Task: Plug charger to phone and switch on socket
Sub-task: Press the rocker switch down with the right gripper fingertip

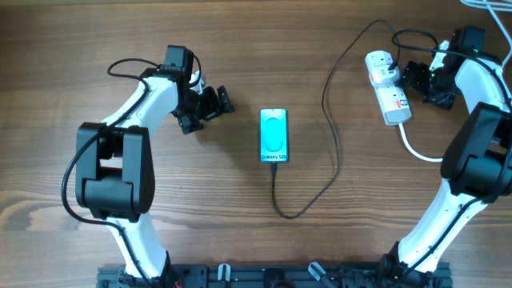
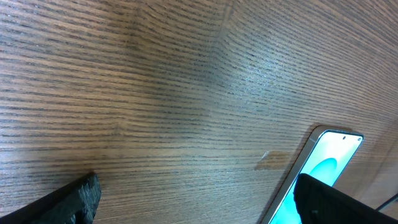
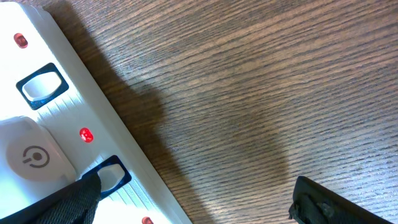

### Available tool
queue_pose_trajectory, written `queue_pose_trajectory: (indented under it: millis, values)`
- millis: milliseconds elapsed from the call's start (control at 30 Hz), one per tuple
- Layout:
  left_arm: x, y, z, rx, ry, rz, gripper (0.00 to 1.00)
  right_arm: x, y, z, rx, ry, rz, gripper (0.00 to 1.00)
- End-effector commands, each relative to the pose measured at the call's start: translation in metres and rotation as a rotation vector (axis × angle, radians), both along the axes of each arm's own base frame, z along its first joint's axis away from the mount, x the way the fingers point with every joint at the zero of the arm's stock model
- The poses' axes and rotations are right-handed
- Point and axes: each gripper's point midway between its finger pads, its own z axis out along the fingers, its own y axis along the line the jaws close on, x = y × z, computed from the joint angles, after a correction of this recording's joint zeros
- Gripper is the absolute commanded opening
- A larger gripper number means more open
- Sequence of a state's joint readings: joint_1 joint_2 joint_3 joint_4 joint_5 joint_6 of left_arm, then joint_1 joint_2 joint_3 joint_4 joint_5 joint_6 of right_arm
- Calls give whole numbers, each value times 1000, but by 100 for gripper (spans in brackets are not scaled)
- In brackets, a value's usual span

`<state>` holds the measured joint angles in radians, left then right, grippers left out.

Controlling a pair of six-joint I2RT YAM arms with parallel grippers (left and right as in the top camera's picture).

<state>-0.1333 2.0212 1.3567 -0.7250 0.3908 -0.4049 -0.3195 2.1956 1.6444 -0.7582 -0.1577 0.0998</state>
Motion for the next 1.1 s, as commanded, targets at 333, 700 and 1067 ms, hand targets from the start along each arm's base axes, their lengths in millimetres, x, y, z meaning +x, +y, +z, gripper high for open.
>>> queue_pose_trajectory:
  millis: [333,700,1067]
  values:
    - [-1,0,4,-5,-9,-4,100,-14,15,-17,44,78,39,100]
    - [-1,0,4,-5,-9,-4,100,-9,18,36,16,22,178,100]
    - [-1,0,4,-5,-9,-4,100,-27,36,37,4,71,399,100]
